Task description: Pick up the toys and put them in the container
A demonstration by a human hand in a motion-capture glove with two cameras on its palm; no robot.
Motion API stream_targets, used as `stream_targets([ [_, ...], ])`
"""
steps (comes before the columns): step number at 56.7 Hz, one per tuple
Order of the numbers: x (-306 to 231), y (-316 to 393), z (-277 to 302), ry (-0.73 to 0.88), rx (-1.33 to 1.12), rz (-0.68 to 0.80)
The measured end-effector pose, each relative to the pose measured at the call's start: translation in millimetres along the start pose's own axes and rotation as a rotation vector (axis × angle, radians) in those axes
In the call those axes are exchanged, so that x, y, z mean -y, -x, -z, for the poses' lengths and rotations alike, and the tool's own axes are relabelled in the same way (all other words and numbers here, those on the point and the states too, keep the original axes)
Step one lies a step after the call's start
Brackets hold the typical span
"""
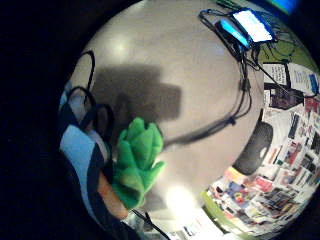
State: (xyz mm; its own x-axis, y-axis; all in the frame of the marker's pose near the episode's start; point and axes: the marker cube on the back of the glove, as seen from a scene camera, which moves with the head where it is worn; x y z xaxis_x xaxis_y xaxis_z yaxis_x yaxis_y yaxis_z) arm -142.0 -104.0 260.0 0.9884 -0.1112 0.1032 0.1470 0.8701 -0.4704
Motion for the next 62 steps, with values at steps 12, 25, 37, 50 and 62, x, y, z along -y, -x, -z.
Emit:
stream_targets([
  [12,-62,37,34,0.039,-0.011,0.013],
  [25,-81,68,140,-0.118,-0.071,0.125],
  [37,-84,132,210,-0.358,-0.088,0.195],
  [50,-68,199,260,-0.636,0.003,0.294],
  [62,-50,237,265,-0.59,0.099,0.264],
])
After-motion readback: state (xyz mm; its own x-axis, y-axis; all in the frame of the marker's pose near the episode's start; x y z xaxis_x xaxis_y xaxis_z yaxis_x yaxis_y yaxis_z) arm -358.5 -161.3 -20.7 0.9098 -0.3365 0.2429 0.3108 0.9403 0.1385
